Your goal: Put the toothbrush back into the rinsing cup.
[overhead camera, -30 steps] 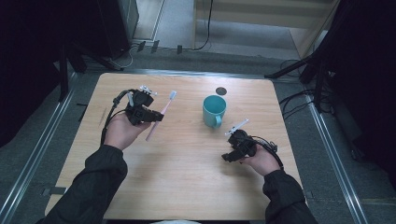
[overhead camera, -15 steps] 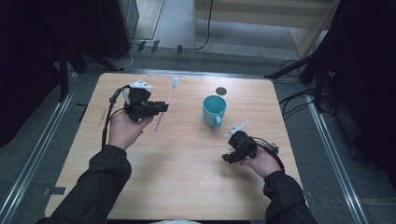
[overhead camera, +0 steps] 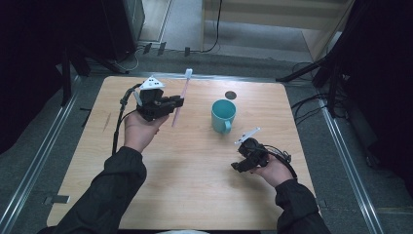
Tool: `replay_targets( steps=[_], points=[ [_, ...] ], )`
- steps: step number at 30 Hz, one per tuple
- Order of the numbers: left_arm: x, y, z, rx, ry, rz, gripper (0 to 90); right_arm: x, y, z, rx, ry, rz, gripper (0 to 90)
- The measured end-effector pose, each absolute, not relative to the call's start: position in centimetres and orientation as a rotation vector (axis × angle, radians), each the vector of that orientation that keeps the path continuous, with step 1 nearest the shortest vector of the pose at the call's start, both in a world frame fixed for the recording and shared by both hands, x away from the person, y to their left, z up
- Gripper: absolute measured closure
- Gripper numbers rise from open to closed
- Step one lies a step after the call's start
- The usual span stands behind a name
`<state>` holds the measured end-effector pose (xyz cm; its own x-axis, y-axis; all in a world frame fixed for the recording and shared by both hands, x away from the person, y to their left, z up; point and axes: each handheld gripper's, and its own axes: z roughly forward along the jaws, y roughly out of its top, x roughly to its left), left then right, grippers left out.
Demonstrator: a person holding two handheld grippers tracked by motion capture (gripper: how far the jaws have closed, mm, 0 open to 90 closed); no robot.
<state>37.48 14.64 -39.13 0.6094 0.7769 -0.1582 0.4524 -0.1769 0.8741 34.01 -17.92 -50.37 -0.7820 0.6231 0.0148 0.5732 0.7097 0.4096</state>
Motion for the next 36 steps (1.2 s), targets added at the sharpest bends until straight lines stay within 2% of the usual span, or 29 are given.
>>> replay_targets(
  steps=[19, 36],
  points=[
    [38.7, 11.4, -37.7, 1.762, 0.898, 0.441, 78.8, 34.3, -17.9, -50.6, 0.977, 2.797, 0.596, 35.9],
    [40.2, 8.4, -37.8, 1.745, 0.854, 0.422, 78.7, 34.4, -17.9, -50.6, 0.973, 2.803, 0.594, 35.9]
  ],
)
